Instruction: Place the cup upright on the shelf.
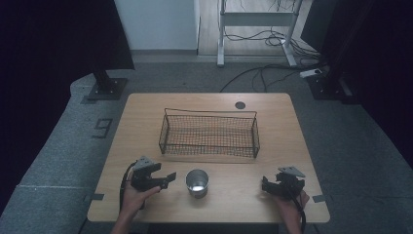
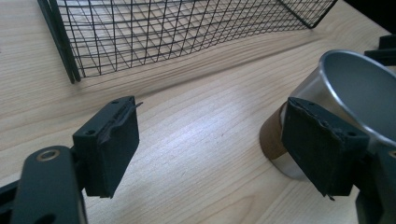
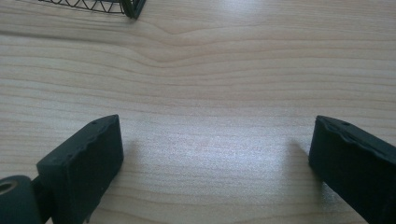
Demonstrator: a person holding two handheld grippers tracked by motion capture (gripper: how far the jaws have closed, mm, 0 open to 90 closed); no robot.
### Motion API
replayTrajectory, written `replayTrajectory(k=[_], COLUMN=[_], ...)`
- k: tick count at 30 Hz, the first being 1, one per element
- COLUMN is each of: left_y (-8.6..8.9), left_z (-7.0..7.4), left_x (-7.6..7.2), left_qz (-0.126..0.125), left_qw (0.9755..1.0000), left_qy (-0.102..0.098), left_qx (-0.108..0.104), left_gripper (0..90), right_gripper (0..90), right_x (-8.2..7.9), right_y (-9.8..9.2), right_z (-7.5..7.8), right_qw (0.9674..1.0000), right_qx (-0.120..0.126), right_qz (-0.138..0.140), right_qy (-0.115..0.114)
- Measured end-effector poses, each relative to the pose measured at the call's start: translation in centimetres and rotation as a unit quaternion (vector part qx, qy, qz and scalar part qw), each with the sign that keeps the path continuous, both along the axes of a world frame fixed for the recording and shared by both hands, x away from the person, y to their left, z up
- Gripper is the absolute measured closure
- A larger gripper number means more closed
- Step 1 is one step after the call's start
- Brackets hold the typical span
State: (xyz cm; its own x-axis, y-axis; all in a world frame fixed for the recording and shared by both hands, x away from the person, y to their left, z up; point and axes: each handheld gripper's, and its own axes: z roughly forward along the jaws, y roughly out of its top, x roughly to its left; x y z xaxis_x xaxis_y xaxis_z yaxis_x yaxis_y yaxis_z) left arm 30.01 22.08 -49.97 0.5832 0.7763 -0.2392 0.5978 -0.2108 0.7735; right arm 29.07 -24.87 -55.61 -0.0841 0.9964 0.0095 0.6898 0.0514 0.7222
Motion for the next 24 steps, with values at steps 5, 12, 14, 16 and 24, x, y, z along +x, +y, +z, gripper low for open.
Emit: replayTrajectory(k=[5,12,14,16,24], left_y=[-0.1,-0.8,-0.9,-1.0,-2.2], left_z=[0.8,2.1,2.1,2.2,2.1], left_x=[-0.5,-1.3,-1.3,-1.4,-1.6], left_qz=[0.001,-0.016,-0.017,-0.017,-0.033], left_qw=[0.9997,0.9989,0.9989,0.9988,0.9986], left_qy=[-0.019,-0.033,-0.034,-0.037,-0.035], left_qx=[-0.013,-0.028,-0.027,-0.027,-0.022], left_gripper=[20.2,20.1,20.1,20.1,19.9], right_gripper=[4.6,4.8,4.9,4.9,4.9], right_x=[-0.1,-0.1,-0.1,-0.1,-0.1], right_y=[0.0,0.0,0.0,0.0,0.0], right_z=[0.0,0.0,0.0,0.0,0.0], right_qw=[1.0000,1.0000,1.0000,1.0000,1.0000], right_qx=[0.000,0.001,0.002,0.002,0.002], right_qz=[0.003,0.004,0.004,0.004,0.005], right_qy=[-0.002,-0.002,-0.001,-0.001,-0.001])
